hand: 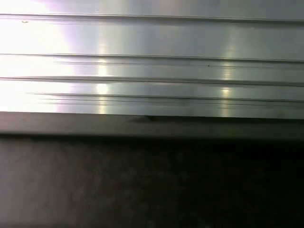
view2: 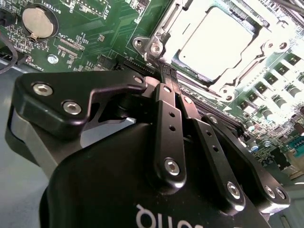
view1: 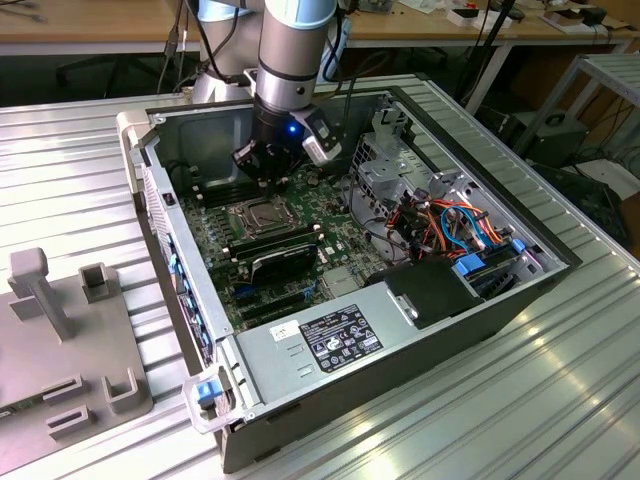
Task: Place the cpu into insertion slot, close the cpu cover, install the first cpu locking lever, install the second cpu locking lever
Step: 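Install the first cpu locking lever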
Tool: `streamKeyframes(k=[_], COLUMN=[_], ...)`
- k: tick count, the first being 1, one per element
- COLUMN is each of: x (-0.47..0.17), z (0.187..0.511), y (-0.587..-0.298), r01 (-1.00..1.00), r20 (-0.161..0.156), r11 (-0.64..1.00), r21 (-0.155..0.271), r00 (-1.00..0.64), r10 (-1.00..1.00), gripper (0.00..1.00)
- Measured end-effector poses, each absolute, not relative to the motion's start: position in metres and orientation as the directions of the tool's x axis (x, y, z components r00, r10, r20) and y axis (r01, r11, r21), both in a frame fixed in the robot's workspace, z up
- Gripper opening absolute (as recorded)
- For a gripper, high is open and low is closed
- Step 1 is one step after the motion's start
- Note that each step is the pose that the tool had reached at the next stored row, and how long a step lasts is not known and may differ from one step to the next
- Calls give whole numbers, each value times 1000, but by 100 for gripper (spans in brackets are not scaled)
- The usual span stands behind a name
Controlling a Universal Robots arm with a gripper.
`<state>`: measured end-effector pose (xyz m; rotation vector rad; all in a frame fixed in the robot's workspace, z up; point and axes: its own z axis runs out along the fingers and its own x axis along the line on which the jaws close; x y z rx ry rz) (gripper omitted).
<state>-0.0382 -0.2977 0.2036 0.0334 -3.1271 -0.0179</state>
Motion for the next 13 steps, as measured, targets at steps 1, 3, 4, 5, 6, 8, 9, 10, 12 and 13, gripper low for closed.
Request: streamKeyframes(k=[1, 3, 4, 5, 6, 8, 9, 10, 12, 13], x=[-38, -38, -38, -38, -38, -38, -38, -38, -38, -38], z=[203, 202, 201, 201, 201, 201, 201, 202, 205, 207], y=[-298, -298, -298, -298, -298, -298, -298, -298, -298, -298], r01=[-21, -21, -21, -21, -21, -21, -21, -21, -21, -21], r20=[14, 14, 14, 14, 14, 14, 14, 14, 14, 14], r11=[1000, 1000, 1000, 1000, 1000, 1000, 1000, 1000, 1000, 1000], r21=[12, 13, 13, 13, 12, 12, 12, 12, 12, 12], r00=[-1000, -1000, -1000, -1000, -1000, -1000, -1000, -1000, -1000, -1000], r10=[-21, -21, -21, -21, -21, -21, -21, -21, -21, -21], gripper=[11, 11, 11, 11, 11, 11, 11, 11, 11, 11])
